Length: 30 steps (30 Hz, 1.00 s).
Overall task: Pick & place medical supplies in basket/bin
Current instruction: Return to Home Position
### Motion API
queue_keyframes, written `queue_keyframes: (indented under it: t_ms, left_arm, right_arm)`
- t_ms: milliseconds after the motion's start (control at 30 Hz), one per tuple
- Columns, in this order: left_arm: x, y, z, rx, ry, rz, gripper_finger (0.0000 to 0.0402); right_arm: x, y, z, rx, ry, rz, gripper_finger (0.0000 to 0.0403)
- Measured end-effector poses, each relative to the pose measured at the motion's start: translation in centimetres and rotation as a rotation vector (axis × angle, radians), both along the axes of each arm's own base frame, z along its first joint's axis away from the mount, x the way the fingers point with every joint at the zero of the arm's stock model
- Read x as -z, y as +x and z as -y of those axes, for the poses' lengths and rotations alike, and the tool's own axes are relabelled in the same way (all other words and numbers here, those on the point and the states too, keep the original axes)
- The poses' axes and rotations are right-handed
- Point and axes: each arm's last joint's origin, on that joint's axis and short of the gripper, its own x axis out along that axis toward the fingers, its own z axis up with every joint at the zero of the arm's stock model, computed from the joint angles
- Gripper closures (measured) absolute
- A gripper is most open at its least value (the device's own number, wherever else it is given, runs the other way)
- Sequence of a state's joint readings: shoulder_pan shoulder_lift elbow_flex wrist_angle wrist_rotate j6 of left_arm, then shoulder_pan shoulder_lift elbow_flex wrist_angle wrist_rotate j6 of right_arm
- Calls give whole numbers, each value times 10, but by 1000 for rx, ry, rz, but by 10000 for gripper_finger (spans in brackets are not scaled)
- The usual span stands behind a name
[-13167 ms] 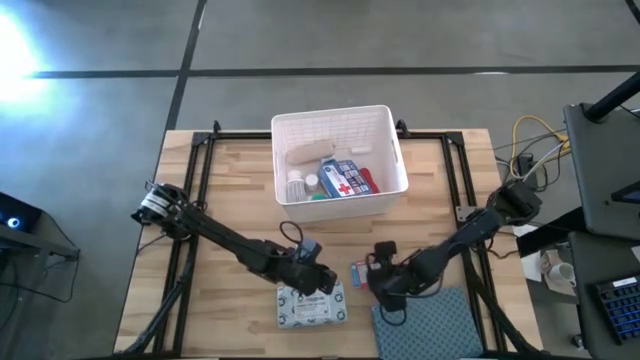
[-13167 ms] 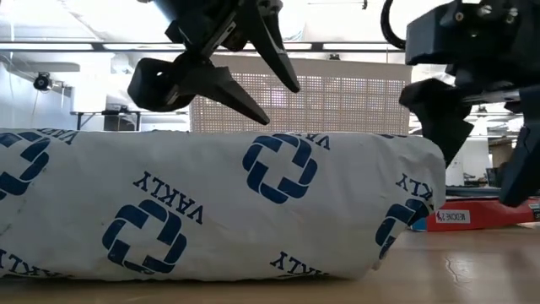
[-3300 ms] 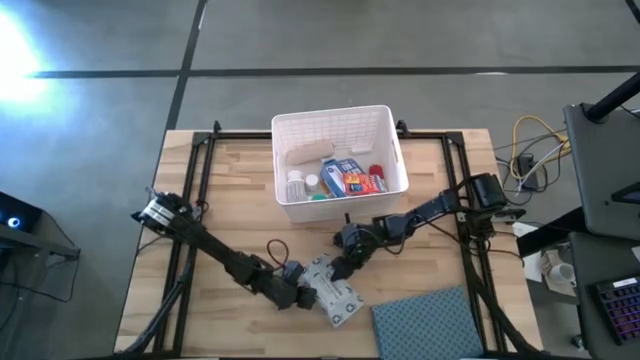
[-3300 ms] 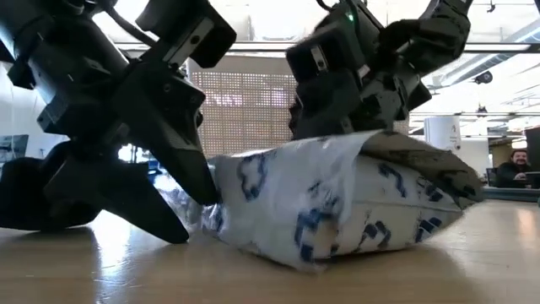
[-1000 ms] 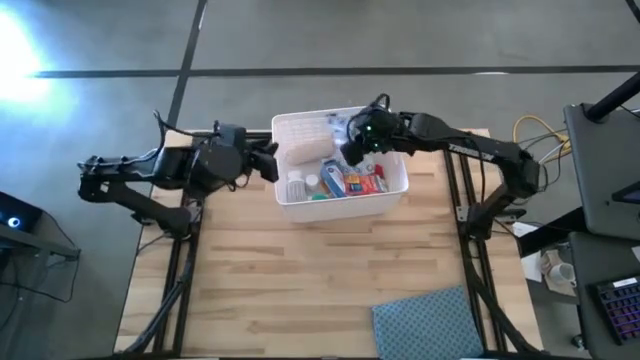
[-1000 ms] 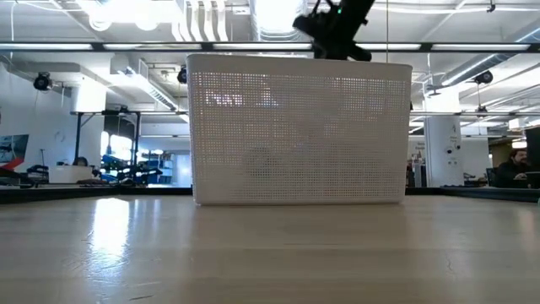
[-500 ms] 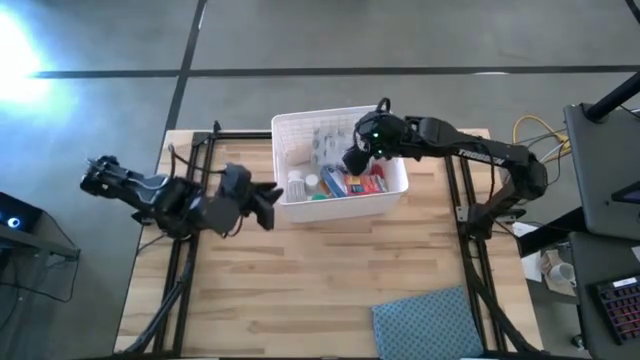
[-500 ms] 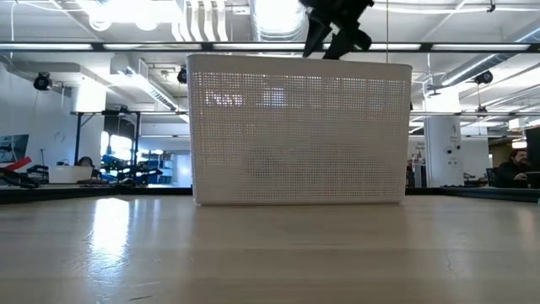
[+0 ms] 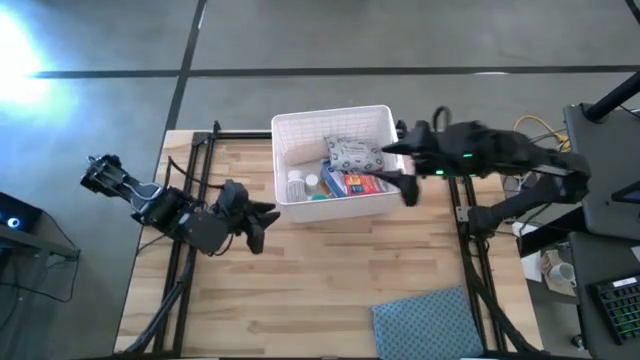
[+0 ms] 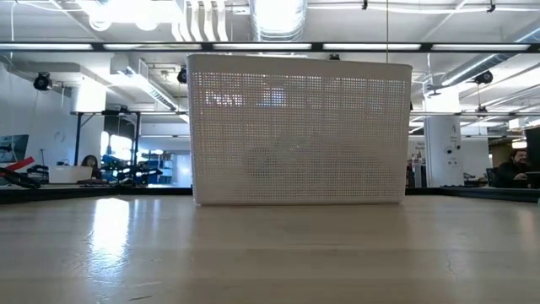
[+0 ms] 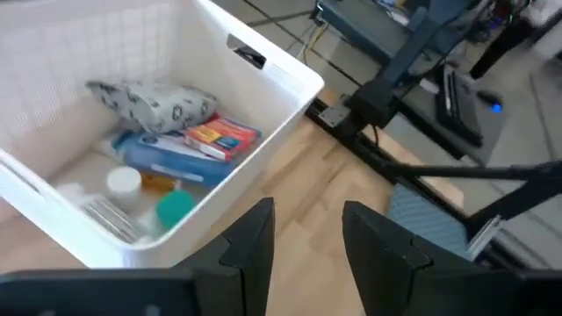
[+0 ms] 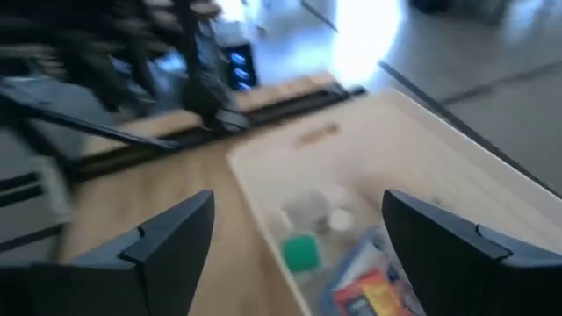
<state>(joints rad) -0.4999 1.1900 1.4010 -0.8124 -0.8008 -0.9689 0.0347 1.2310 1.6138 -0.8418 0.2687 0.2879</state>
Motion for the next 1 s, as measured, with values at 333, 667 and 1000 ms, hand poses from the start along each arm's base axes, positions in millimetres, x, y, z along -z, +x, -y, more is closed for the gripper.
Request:
queue_keyframes:
  t_ms: [333,667,1000]
  left_arm:
    - [-15,24,-4,377,271,242,284]
    - [52,13,-49,449,238,365,284]
    - [93,-78,-68,413,226,535,284]
  right_arm:
    - [13,-22,-20,-408,150,64,86]
    - [103,6,-26,-547,314,231,91]
    - [141,-69,-14,-415,273,325,86]
